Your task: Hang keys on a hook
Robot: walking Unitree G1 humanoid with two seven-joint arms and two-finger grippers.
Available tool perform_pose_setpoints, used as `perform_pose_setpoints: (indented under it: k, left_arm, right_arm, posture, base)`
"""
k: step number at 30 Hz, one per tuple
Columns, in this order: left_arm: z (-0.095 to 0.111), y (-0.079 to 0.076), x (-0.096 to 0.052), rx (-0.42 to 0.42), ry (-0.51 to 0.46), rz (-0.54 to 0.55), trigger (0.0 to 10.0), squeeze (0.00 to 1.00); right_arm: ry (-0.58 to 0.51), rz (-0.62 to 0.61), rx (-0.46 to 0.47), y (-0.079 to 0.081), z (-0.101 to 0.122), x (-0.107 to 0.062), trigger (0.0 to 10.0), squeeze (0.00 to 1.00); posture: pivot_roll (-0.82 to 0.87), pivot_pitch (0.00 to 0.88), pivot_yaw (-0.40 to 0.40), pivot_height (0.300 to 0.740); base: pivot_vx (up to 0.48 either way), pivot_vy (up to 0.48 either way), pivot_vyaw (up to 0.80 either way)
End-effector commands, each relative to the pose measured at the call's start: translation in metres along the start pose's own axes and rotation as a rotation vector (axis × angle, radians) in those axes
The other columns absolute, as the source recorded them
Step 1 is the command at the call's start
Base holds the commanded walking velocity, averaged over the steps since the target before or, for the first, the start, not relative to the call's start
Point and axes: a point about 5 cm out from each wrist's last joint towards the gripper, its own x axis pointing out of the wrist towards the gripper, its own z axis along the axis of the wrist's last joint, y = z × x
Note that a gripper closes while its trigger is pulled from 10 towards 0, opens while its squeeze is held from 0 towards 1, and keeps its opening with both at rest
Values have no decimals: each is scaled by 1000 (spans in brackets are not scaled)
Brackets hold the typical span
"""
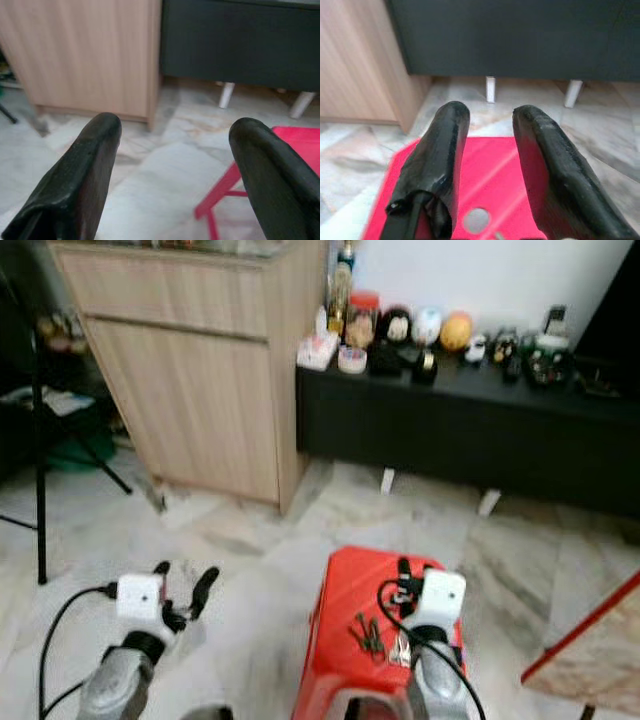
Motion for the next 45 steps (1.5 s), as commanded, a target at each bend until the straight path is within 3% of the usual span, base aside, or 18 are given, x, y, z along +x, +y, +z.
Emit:
perform_pose_setpoints:
  k: [1,6,10,12,13,14,15,16,18,26,28,33,37,45]
  left_arm:
    - [-4,7,-5,6,16,20,10000,0]
    - [-4,7,-5,3,12,22,10000,0]
    - [-4,6,-5,2,15,20,10000,0]
    - [-4,6,-5,1,17,19,10000,0]
    - [-4,6,-5,1,18,19,10000,0]
    - [-4,6,-5,1,18,19,10000,0]
    - [-5,7,-6,2,21,19,10000,0]
    - [-5,7,-6,3,23,18,10000,0]
    - [-6,7,-7,3,25,18,10000,0]
    - [-5,9,-6,4,30,20,10000,0]
    - [-5,9,-6,4,30,20,10000,0]
    - [-5,9,-7,2,32,19,10000,0]
    - [-5,8,-7,2,34,18,10000,0]
    - [-5,8,-7,0,36,15,10000,0]
  right_arm:
    - [-1,7,3,3,0,0,10000,0]
    - [13,15,-4,3,-3,0,10000,0]
    - [101,0,-79,-3,-13,-1,10000,0]
    - [149,15,-167,-7,-17,0,10000,0]
    - [188,51,-269,-12,-19,0,10000,0]
    - [188,51,-269,-12,-19,0,10000,0]
    - [241,82,-417,-20,-22,1,10000,0]
    - [274,103,-479,-24,-23,1,10000,0]
    - [320,153,-534,-28,-25,1,10000,0]
    - [508,481,-573,-23,-26,0,10000,0]
    - [551,662,-587,-15,-27,-9,10000,0]
    - [598,646,-686,-26,-31,-8,10000,0]
    - [626,523,-647,-34,-27,5,10000,0]
    - [731,527,-672,-42,-30,7,10000,0]
  posture:
    - [34,0,-56,626]
    - [34,0,-56,626]
    - [31,0,-57,626]
    - [33,4,-57,626]
    - [29,5,-55,626]
    - [29,5,-55,626]
    - [29,5,-55,626]
    - [26,8,-55,626]
    - [27,11,-54,626]
    - [26,25,-43,626]
    - [31,25,-43,626]
    - [33,29,-42,626]
    - [32,34,-38,626]
    - [36,39,-40,626]
  base:
    - [0,0,0]
    - [0,0,0]
    - [0,0,0]
    - [0,0,0]
    - [0,0,0]
    - [0,0,0]
    - [0,0,0]
    - [0,0,0]
    - [0,0,0]
    - [0,0,0]
    - [0,0,0]
    - [0,0,0]
    - [0,0,0]
    - [0,0,0]
